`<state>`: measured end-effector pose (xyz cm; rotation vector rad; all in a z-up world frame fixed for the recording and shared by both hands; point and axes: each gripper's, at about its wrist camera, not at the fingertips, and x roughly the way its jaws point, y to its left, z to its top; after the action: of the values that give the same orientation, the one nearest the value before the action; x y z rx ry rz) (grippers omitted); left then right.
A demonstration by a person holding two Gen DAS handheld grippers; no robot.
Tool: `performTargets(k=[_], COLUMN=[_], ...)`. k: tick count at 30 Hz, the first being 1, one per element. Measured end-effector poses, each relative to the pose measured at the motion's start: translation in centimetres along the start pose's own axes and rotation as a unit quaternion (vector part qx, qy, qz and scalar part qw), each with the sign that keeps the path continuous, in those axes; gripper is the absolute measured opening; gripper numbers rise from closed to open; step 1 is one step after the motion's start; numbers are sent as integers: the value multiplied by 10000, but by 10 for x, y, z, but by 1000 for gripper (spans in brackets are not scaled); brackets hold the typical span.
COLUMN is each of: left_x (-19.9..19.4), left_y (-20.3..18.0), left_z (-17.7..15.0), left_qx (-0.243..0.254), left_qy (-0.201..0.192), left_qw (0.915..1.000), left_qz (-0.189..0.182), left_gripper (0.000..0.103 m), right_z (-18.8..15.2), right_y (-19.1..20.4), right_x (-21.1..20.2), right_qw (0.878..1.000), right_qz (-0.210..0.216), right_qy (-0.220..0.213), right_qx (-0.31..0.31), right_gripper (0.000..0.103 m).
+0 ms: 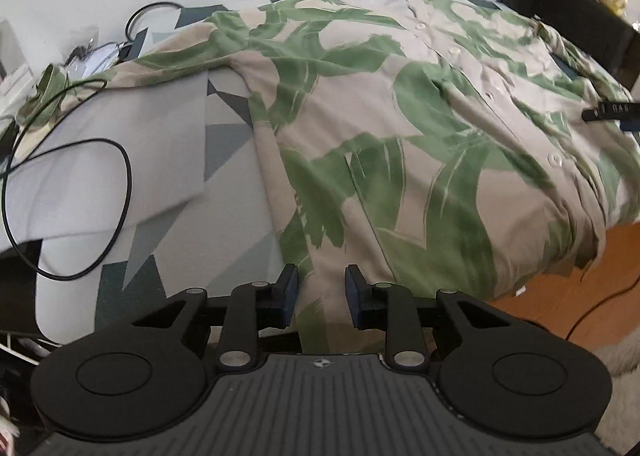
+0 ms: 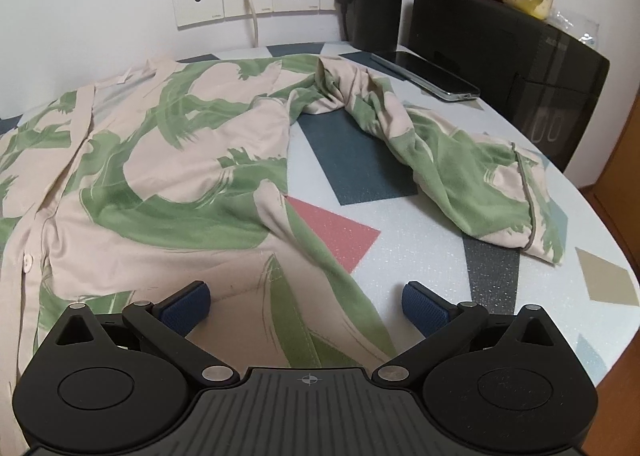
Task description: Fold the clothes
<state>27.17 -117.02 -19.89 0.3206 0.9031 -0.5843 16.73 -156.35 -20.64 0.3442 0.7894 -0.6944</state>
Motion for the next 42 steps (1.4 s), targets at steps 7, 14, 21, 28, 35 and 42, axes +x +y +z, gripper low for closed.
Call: performTargets(k=[7,14,21,28,35,42], left_x=[-4,-41,-25,-15,-8,-4], left_y=[3,51,69,77,70,70], left_z=[2,-4,-16,-18,-12,-8], left_qx=[-47,-1311,-1483,-1495,-1191,-1036], left_qy=[-80,-688,-452,-274,-154,-190], left_qw=[9998,9877,9868,9871,9908,9911], left_qz=[-202,-511,-474,-503,-618,-816], left_gripper=[2,1,2,3,5,6], right_z=[-1,2,3,-3,-17,-27], right_y=[0,1,-2,-20,-29,-36], right_x=[-1,-2,0,-14,-33,-51], right_qw=[10000,9999,9999,9997,9986,9988], right_qz=[4,6,60,-72,267,396], right_qy=[23,106,125,223,391,240], right_qx=[-3,-84,-92,33,-218,-154], right_gripper=[102,102,102,102,88,26])
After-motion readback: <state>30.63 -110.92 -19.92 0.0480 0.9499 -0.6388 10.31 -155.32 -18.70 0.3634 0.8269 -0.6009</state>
